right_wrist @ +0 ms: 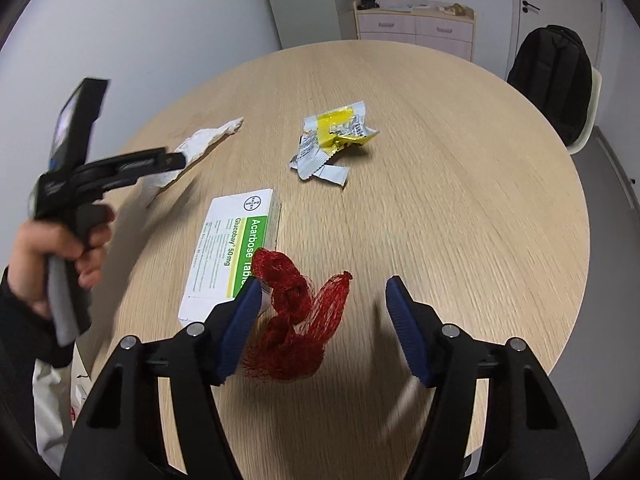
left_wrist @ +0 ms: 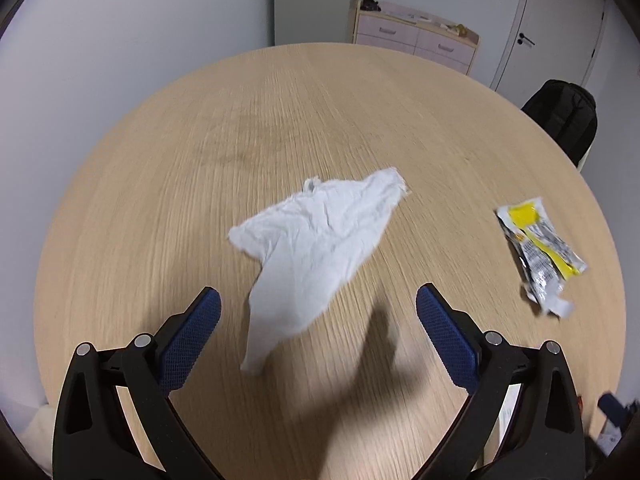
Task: Collect trash
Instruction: 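Grasp the white tissue with the left tool while the right tool grasps the red mesh net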
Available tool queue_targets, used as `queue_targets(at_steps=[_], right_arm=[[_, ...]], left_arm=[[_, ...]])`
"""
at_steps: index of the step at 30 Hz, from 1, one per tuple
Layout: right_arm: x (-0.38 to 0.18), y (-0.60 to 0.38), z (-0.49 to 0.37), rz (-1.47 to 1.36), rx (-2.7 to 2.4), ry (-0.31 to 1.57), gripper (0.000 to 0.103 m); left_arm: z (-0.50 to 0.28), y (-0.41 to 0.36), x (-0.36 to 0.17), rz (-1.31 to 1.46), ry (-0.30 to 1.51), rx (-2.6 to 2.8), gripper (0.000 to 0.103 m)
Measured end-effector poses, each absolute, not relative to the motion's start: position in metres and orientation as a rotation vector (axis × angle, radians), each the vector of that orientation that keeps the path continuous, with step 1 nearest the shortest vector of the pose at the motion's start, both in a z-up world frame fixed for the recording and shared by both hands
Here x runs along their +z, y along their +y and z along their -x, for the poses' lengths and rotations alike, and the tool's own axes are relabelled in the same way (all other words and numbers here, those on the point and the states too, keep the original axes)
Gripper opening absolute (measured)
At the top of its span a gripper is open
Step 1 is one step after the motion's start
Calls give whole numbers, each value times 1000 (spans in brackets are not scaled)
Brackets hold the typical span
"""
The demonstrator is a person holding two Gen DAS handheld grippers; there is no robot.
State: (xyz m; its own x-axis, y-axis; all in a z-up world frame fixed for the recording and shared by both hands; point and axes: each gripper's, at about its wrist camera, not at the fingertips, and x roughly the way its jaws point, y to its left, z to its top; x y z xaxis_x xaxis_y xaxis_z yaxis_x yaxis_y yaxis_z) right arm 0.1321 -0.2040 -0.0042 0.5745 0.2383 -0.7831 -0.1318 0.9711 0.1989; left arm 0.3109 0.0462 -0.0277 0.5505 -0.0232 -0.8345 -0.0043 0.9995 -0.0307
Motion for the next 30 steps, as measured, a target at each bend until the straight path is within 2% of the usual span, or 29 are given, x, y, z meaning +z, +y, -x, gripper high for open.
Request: queue_targets(at_steps=[4, 7, 13, 15, 17, 18, 20, 21, 23, 30], right_arm=[[-10, -197, -136, -115, 231, 967, 57], [-19, -192, -140, -110, 233, 1010, 44], [-27, -186, -141, -89, 232, 1033, 29], [-27, -185, -140, -90, 235, 1033, 23], [-27, -185, -139, -90, 236, 1035, 20], [-26, -185, -138, -93, 237, 1035, 18], [-27, -185, -139, -96, 236, 1033, 17], [-26, -186, -138, -97, 236, 1032, 16], [-26, -187, -138, -100, 236, 1031, 15], [-26, -188, -140, -81, 231, 1018, 14]], left_arm=[[-327, 47, -35, 24, 1000, 10, 92], [-336, 45, -40, 16, 1010, 13, 87], [-346, 42, -46, 5, 1017, 38, 68], [-347, 43, -46, 9, 1009, 65, 58], [-348, 44, -44, 15, 1009, 76, 40], [-343, 42, -44, 17, 1012, 79, 35], [-344, 44, -42, 29, 1022, 81, 13], [-344, 45, -41, 36, 1026, 78, 8], [-344, 48, -41, 59, 1031, 65, 5], [-331, 48, -41, 90, 1021, 14, 4]])
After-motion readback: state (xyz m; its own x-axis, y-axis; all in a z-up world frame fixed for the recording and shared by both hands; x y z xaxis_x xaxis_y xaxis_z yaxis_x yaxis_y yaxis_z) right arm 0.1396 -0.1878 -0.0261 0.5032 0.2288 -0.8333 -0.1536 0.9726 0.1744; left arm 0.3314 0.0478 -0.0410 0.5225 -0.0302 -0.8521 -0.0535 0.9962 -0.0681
